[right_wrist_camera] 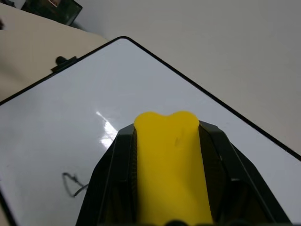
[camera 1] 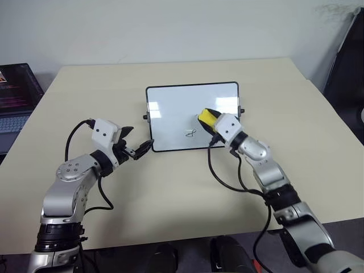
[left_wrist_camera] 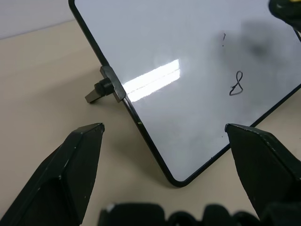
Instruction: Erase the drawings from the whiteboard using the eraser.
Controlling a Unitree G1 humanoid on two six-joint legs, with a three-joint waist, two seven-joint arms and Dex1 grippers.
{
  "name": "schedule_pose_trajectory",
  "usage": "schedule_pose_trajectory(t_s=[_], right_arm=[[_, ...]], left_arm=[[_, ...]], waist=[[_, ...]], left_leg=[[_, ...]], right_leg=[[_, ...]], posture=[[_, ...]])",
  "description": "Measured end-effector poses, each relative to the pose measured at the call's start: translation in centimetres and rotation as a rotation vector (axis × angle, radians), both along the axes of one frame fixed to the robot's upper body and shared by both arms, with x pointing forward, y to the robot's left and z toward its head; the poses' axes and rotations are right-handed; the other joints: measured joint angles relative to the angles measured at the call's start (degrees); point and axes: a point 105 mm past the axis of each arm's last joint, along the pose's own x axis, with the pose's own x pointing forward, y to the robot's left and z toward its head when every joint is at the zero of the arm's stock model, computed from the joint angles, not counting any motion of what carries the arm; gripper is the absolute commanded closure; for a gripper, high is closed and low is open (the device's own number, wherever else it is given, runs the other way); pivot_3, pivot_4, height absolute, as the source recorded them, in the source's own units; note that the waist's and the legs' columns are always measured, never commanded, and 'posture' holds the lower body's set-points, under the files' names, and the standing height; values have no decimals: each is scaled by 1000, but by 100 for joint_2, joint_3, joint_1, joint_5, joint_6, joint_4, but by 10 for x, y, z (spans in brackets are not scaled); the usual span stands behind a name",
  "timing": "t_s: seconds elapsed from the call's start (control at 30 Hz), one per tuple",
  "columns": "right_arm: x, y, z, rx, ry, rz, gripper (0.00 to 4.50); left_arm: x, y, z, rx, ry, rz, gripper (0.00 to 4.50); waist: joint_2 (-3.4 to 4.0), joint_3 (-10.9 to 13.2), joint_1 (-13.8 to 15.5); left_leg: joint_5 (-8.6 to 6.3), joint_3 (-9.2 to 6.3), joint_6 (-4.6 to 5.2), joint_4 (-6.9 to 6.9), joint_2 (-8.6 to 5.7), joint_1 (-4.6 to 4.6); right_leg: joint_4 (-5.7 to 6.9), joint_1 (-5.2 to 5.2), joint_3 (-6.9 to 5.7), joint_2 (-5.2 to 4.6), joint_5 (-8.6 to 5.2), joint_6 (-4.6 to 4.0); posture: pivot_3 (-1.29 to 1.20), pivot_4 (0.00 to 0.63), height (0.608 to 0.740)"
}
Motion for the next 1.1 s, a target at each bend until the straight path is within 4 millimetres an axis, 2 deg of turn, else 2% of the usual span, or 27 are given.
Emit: schedule_pose_trajectory(t_s=[0.17,0.33,0.43,0.53,0.63,0.7,0.87,0.97,1.1], right_arm=[[27,-1,-5,53,61,-100,3074],[35,6,-18,88,126,-114,3074],[32,14,-27,66,157,-81,3074],[25,23,-45,-10,189,-33,3074],[14,32,-68,-114,221,20,3074],[10,36,-75,-157,227,40,3074],[15,33,-70,-164,184,-18,3074],[24,24,-52,-119,135,-76,3074],[36,13,-17,-18,36,-165,3074]], left_arm=[[0,-1,0,0,1,-5,0],[0,-1,-1,0,2,-6,0],[0,-1,-1,-1,2,-8,0],[0,-1,-1,-1,2,-8,0],[0,-1,-1,-1,3,-8,0],[0,-1,-1,0,2,-8,0],[-1,-1,-2,-1,6,-8,0],[-1,-1,-2,-1,6,-8,0],[-1,-1,-2,-1,7,-8,0]], waist=[[0,0,-18],[-3,-3,-42],[-9,-7,-79],[-16,-13,-90],[-17,-13,-101],[-18,-14,-111],[-20,-14,-109],[-19,-13,-92],[-19,-12,-88]], left_leg=[[-2,1,0,-6,1,-3],[-4,6,3,-4,1,1],[-4,20,4,0,0,15],[-4,27,5,10,-1,37],[-4,32,6,8,-4,116],[-2,32,7,10,-4,128],[14,23,25,17,-3,124],[15,23,25,16,-2,113],[12,25,24,6,0,98]], right_leg=[[-2,-4,1,-4,0,0],[4,-3,6,-4,1,1],[17,0,13,-1,3,-2],[53,5,22,-1,2,-2],[53,77,24,10,-8,0],[60,89,25,19,-20,19],[79,82,22,31,-7,8],[76,73,22,31,-7,8],[71,56,24,20,7,-17]], posture=[[0,150,740],[0,150,740],[0,150,740],[0,150,740],[0,150,740],[0,150,740],[0,150,740],[0,150,740],[0,150,740]])
